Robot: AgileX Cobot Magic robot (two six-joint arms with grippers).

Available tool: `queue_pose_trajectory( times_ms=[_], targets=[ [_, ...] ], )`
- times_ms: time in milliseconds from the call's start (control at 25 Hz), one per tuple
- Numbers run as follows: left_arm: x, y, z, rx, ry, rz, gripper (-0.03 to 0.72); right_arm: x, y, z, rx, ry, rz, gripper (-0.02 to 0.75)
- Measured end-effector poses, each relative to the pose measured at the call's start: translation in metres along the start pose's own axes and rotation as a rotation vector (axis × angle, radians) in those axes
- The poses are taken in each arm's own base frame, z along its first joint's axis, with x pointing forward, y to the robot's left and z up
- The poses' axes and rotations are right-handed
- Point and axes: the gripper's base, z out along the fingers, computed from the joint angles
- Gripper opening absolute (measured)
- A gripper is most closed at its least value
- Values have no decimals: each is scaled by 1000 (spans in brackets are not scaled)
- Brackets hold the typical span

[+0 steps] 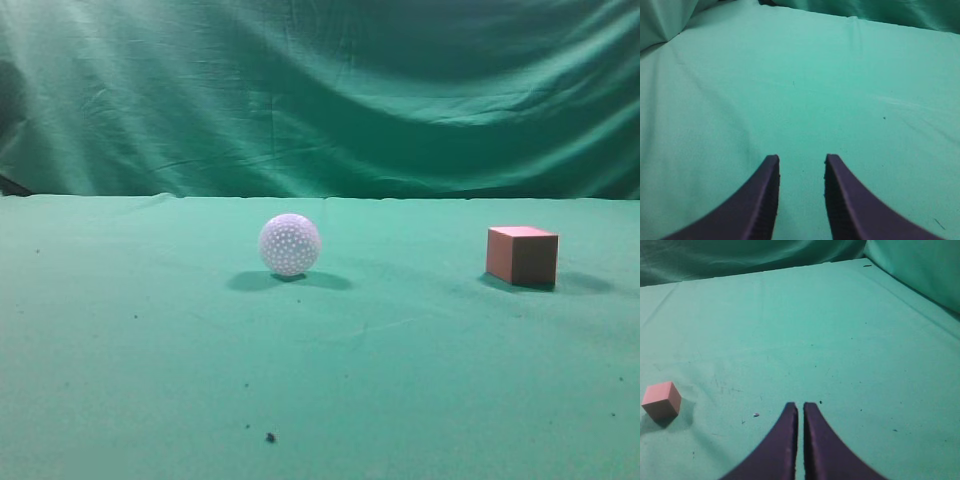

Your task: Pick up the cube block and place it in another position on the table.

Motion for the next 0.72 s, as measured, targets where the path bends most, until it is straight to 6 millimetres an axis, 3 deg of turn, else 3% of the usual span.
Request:
queue_pose_trajectory(
  times_ms=[720],
  targets=[
    [0,0,0,0,0,0,262,0,0,0,0,0,0,0]
  ],
)
